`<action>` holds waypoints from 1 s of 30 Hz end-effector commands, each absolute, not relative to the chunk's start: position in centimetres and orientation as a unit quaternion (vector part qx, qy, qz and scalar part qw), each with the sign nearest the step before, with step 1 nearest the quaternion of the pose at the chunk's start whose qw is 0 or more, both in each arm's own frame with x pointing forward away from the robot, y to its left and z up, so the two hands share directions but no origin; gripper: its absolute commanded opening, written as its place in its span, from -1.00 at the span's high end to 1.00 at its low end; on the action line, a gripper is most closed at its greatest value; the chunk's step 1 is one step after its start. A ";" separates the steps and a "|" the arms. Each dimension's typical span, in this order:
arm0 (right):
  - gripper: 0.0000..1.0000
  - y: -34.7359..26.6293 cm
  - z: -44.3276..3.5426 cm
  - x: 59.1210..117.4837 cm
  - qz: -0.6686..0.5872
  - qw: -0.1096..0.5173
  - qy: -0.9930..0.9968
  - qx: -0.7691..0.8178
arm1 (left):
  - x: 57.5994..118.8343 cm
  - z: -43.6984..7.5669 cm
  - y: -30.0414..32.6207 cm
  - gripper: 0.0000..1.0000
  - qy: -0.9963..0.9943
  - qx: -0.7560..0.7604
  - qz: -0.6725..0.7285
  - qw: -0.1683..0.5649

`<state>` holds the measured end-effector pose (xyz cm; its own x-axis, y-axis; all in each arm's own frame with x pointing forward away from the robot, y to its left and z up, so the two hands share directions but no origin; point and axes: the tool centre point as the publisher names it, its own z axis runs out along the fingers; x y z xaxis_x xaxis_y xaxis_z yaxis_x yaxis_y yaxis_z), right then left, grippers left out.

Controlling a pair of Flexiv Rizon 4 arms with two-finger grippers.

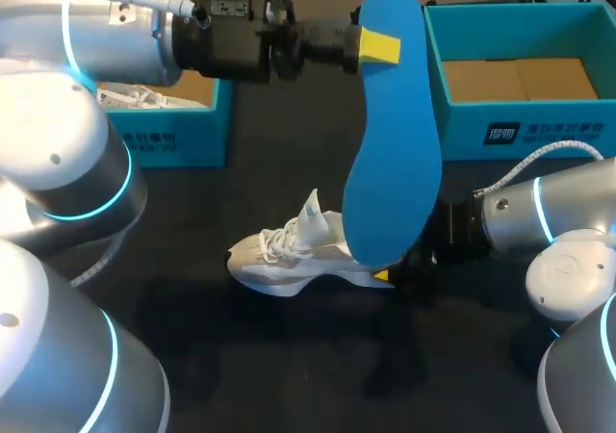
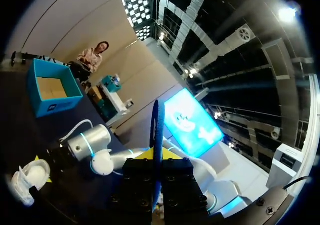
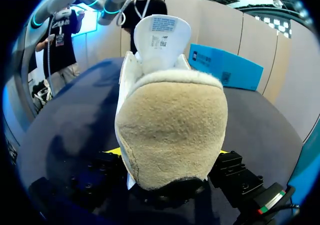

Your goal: Take the shoe out of the shoebox, open the shoe tongue, remove and reinsert the insole, then place the shoe into the shoebox

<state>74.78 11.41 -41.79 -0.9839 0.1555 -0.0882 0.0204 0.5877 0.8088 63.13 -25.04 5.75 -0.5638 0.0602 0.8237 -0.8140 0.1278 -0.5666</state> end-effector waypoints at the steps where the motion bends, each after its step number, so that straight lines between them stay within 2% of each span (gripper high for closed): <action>1: 1.00 11.5 -41.7 74.7 0.449 0.076 0.889 0.050 | 62.8 5.6 -24.9 1.00 -0.653 0.290 0.596 0.366; 24: 1.00 11.5 -41.7 74.7 0.449 0.076 0.889 0.050 | 62.8 5.6 -24.9 1.00 -0.653 0.290 0.596 0.366; 25: 0.27 11.5 -41.7 74.7 0.449 0.076 0.889 0.050 | 62.8 5.6 -24.9 1.00 -0.653 0.290 0.596 0.366; 26: 0.03 11.5 -41.7 74.7 0.449 0.076 0.889 0.050 | 62.8 5.6 -24.9 1.00 -0.653 0.290 0.596 0.366; 27: -1.00 11.5 -41.7 74.7 0.449 0.076 0.889 0.050 | 62.8 5.6 -24.9 1.00 -0.653 0.290 0.596 0.366; 30: -1.00 11.5 -41.7 74.7 0.449 0.076 0.889 0.050 | 62.8 5.6 -24.9 1.00 -0.653 0.290 0.596 0.366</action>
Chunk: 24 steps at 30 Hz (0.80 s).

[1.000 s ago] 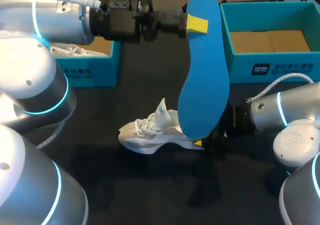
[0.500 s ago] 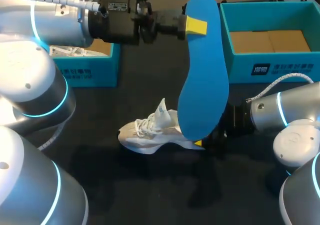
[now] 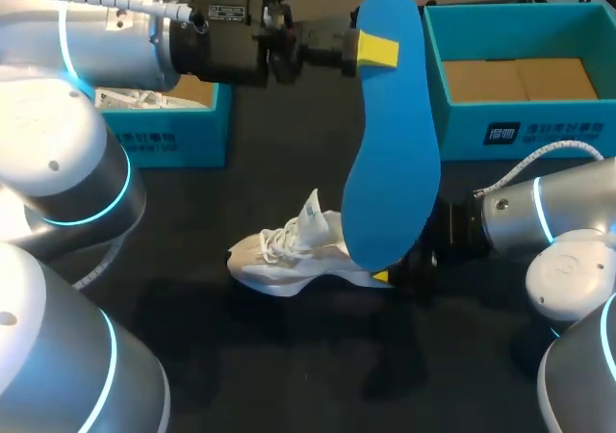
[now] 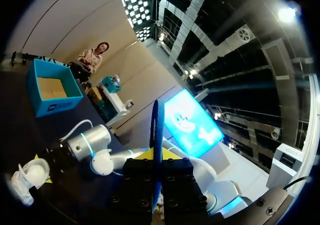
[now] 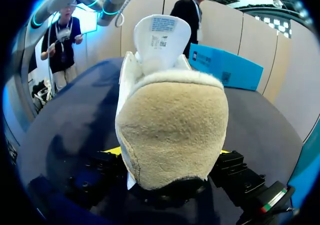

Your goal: Take the shoe out of the shoebox, open the shoe tongue, remove and reinsert the insole, then place the shoe into the shoebox

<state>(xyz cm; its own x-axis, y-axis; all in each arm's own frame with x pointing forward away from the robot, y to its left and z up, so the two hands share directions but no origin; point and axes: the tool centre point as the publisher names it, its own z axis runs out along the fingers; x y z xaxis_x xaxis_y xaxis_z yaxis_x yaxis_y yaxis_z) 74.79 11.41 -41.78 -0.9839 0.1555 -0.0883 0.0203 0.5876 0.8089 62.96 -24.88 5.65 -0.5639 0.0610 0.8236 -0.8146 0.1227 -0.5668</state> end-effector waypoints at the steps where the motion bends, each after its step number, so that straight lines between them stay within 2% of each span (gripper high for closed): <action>1: -1.00 11.5 -41.7 74.7 0.449 0.076 0.889 0.050 | 62.8 5.6 -24.9 1.00 -0.653 0.290 0.596 0.366; 12: -1.00 10.7 -41.1 74.6 0.427 0.058 0.900 0.062 | 62.8 5.6 -24.9 1.00 -0.653 0.290 0.596 0.366; 24: -1.00 8.1 -38.7 73.7 0.336 0.047 0.938 0.075 | 62.8 5.6 -24.9 1.00 -0.653 0.290 0.596 0.366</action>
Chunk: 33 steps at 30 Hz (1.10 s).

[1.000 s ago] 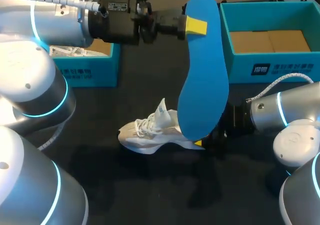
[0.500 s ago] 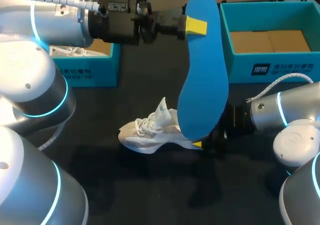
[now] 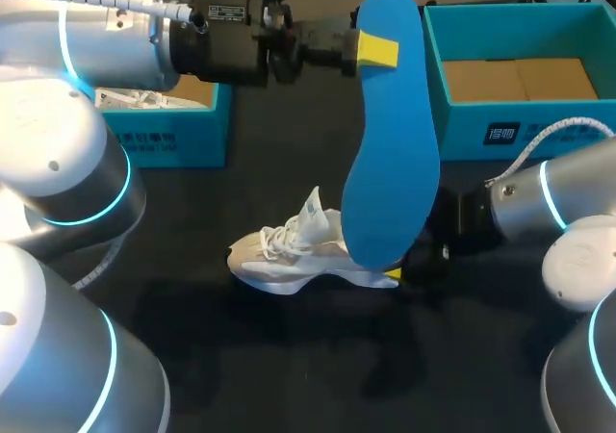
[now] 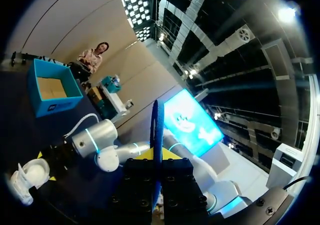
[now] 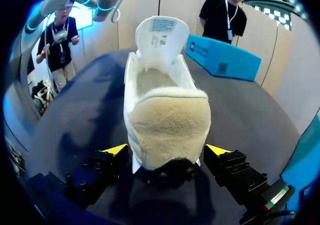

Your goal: Take the shoe out of the shoebox, open the shoe tongue, remove and reinsert the insole, then place the shoe into the shoebox

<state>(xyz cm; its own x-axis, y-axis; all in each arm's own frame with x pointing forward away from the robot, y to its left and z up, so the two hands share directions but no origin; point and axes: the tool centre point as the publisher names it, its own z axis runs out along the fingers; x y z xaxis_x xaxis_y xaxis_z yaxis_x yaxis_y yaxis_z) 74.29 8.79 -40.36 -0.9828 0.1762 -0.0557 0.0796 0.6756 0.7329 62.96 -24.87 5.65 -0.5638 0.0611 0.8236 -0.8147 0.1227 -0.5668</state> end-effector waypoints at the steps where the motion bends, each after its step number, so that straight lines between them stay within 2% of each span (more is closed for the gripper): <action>1: -1.00 8.0 -38.6 73.6 0.330 0.045 0.940 0.075 | 62.8 5.6 -24.9 1.00 -0.653 0.290 0.596 0.366; 17: -1.00 8.4 -35.9 73.8 0.194 0.026 0.977 0.087 | 62.8 5.6 -24.9 1.00 -0.653 0.290 0.596 0.366; 33: -1.00 8.3 -35.6 73.8 0.122 0.057 0.990 0.051 | 62.8 5.6 -24.9 1.00 -0.653 0.290 0.596 0.366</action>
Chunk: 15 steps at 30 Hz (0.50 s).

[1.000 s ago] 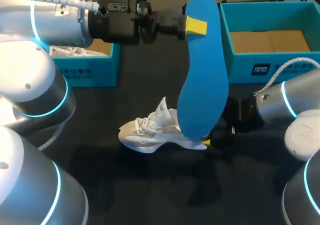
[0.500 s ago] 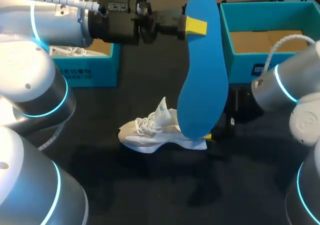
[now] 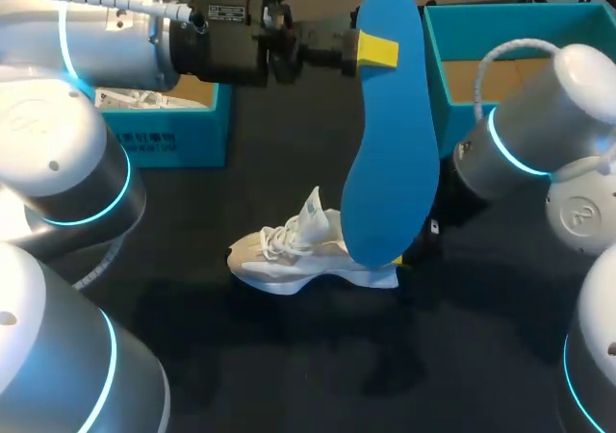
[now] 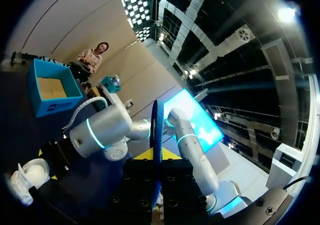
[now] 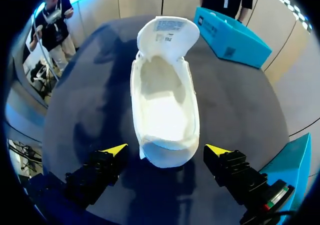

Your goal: Take the shoe out of the shoebox, open the shoe tongue, remove and reinsert the insole, then place the shoe into the shoebox

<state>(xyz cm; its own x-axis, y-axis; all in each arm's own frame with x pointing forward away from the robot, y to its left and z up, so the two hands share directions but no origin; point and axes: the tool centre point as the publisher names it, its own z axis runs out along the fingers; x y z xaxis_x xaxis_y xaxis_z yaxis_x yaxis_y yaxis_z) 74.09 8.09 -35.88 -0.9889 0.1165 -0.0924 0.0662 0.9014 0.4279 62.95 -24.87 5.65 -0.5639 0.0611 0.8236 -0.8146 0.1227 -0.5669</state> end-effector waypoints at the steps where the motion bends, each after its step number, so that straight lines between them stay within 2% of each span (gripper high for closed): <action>1: -1.00 8.3 -35.6 73.8 0.119 0.058 0.990 0.050 | 62.8 5.6 -24.9 1.00 -0.653 0.290 0.596 0.366; 15: -1.00 8.1 -35.4 74.9 0.103 0.059 0.992 0.048 | 62.8 5.6 -24.9 1.00 -0.653 0.290 0.596 0.366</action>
